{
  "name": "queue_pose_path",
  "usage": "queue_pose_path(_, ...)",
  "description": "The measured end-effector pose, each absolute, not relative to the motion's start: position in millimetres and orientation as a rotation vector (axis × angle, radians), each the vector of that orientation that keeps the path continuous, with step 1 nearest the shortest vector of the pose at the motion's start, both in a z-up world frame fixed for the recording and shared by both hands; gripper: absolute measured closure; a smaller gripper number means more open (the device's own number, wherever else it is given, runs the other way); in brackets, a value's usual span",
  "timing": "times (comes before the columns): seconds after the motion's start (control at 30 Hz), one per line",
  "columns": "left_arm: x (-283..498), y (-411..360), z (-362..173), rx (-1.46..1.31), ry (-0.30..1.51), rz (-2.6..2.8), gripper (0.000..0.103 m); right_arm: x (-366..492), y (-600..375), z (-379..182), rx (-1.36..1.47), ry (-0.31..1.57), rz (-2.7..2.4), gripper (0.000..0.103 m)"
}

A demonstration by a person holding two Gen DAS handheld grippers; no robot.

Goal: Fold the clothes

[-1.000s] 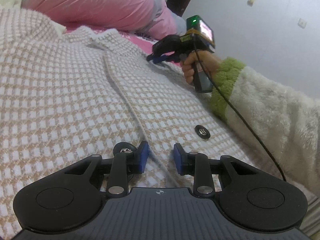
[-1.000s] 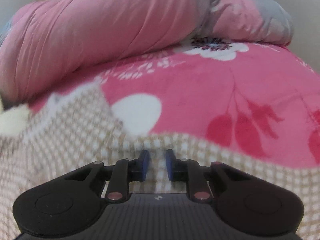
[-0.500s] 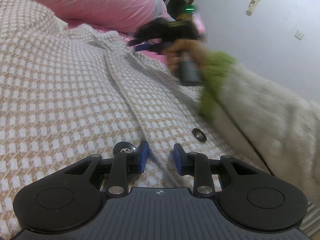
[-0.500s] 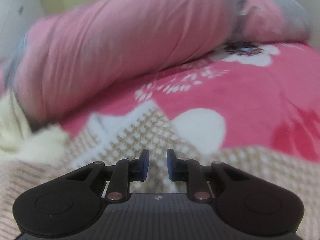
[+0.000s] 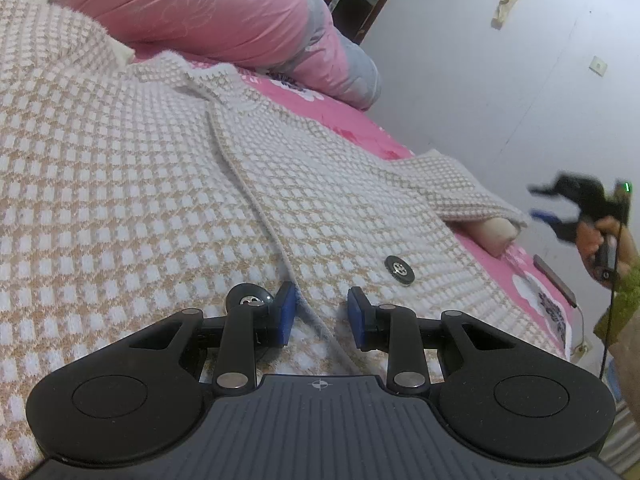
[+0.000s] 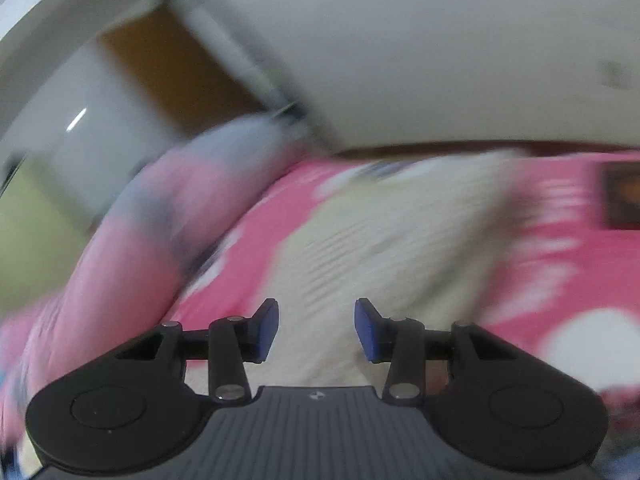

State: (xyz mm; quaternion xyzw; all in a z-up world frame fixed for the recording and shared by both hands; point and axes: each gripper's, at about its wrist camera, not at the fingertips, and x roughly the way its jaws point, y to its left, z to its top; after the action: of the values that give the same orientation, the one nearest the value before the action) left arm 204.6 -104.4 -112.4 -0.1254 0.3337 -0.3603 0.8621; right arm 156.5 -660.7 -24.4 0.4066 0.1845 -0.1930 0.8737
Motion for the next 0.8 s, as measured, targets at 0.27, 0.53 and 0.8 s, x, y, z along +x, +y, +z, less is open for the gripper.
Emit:
queue_pose_path(0.27, 204.3, -108.6, -111.2, -0.234, 0.695, -0.745, 0.074, 150.3, -747.4, -66.1, 1.109, 0.273, -0.444, 0.058)
queue_pose_path(0.53, 203.3, -110.5, -111.8, -0.228, 0.691, -0.739, 0.073, 188.1, -750.5, -69.8, 1.078, 0.267, -0.443, 0.062)
queue_pose_path(0.8, 202.9, -109.9, -111.9, -0.232, 0.691, -0.740, 0.073, 196.3, -761.8, -83.8, 1.110, 0.253, -0.451, 0.083)
